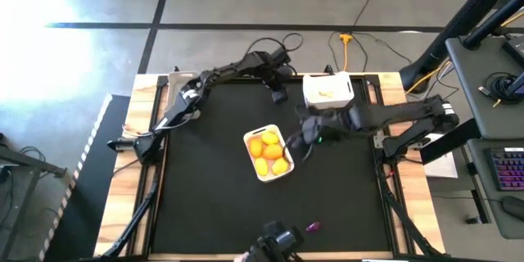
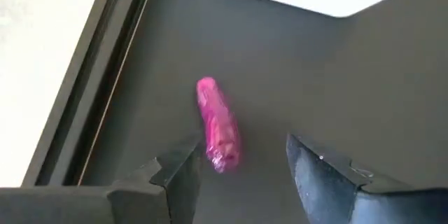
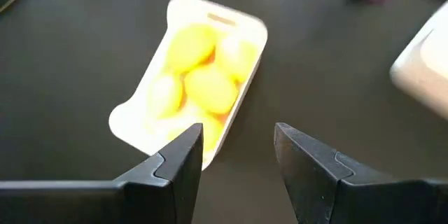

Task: Sort produce into baskets
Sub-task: Put the eggplant into the gray bin

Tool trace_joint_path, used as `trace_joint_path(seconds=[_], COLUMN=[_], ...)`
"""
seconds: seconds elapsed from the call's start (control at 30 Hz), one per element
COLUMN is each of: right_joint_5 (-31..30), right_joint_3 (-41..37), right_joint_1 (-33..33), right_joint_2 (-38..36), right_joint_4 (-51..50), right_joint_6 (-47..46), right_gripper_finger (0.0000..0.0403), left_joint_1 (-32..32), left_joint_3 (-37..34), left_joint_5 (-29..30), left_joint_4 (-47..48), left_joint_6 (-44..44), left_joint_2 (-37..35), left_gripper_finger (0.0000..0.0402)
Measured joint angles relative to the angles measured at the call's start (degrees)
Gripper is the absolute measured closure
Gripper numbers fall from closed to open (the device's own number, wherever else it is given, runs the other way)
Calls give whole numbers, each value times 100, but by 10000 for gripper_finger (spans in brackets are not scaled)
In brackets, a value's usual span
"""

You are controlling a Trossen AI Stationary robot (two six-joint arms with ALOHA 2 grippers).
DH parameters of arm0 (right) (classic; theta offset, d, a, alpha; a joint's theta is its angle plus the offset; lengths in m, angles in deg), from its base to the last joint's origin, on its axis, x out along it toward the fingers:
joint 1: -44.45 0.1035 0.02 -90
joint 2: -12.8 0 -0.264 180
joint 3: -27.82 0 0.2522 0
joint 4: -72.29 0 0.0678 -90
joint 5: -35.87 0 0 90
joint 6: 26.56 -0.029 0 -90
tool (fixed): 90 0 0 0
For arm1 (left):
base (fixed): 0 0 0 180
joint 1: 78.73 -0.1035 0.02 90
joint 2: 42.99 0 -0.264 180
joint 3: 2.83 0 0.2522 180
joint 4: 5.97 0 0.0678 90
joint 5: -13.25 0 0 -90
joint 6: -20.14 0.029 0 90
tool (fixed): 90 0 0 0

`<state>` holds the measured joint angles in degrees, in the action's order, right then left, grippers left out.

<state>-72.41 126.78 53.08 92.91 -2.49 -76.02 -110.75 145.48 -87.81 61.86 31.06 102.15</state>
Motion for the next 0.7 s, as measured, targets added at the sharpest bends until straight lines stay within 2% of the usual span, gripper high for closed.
trace_joint_path(seconds=[0.1, 0.2, 0.27, 0.33, 0.37, 0.5, 0.7], right_joint_5=[-17, -6, 14, 28, 39, 21, 22], right_joint_3=[321, 535, 626, 711, 748, 820, 821], right_joint_1=[-331, -589, -699, -767, -789, -794, -818], right_joint_2=[-140, -275, -374, -499, -562, -810, -1031], right_joint_4=[-98, -151, -218, -271, -325, -415, -444], right_joint_6=[862, 1600, 2006, 2246, 2381, 2826, 3177], right_gripper_finger=[234, 234, 234, 234, 234, 234, 234], left_joint_1=[107, 123, 56, 10, 5, 36, -15], left_joint_3=[0, 0, 0, -34, -37, -37, -35], left_joint_5=[267, 265, -168, -762, -832, -604, -687], left_joint_4=[-184, -259, -162, -64, -114, -370, -323], left_joint_6=[-82, -165, -466, -730, -825, -1148, -1604], left_joint_2=[0, 0, 0, 3, 41, 182, 365], left_gripper_finger=[214, 214, 214, 214, 214, 214, 214])
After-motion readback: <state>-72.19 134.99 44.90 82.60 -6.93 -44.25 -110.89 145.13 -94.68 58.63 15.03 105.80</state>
